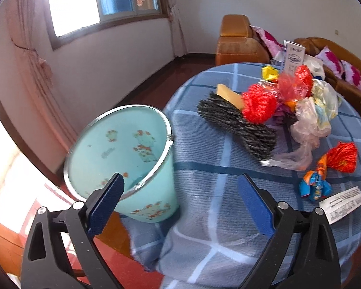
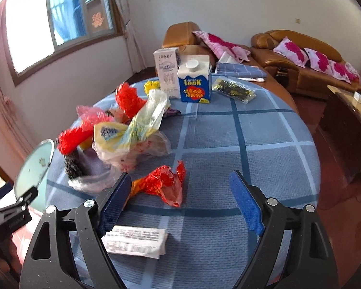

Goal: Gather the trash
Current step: 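Grasp the red mesh net with the left gripper while the right gripper grasps the red wrapper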

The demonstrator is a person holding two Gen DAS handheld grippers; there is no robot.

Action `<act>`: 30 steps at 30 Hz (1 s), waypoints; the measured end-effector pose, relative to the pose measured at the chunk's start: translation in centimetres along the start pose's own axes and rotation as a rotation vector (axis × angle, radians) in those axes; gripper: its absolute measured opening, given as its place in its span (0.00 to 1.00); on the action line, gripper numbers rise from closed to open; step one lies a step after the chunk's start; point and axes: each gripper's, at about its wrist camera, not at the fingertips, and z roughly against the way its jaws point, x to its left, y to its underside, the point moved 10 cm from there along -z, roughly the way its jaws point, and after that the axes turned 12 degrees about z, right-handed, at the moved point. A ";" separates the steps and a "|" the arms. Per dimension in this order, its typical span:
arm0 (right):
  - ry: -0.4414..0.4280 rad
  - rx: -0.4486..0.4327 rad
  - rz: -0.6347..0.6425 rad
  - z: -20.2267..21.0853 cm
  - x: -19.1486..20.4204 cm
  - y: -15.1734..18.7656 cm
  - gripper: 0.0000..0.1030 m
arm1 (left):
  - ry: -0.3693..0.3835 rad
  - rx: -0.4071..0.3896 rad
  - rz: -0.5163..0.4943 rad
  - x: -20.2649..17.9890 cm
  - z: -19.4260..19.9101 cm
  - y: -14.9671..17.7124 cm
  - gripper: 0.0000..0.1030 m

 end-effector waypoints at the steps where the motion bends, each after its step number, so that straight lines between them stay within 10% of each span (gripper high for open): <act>1: 0.000 0.010 0.018 -0.2 0.0 0.2 0.81 | 0.019 0.006 0.002 -0.3 -0.2 -0.1 0.85; 15: -0.133 0.145 0.051 -5.3 1.5 0.7 0.80 | 0.109 0.029 -0.053 -3.7 -2.3 -1.6 0.81; 23: -0.210 0.210 0.083 -7.9 2.8 0.9 0.28 | 0.162 -0.010 -0.077 -5.0 -1.9 -4.6 0.74; 30: -0.119 0.088 0.040 -5.2 -0.4 -3.1 0.25 | 0.179 -0.048 -0.201 -10.0 -2.3 -7.0 0.71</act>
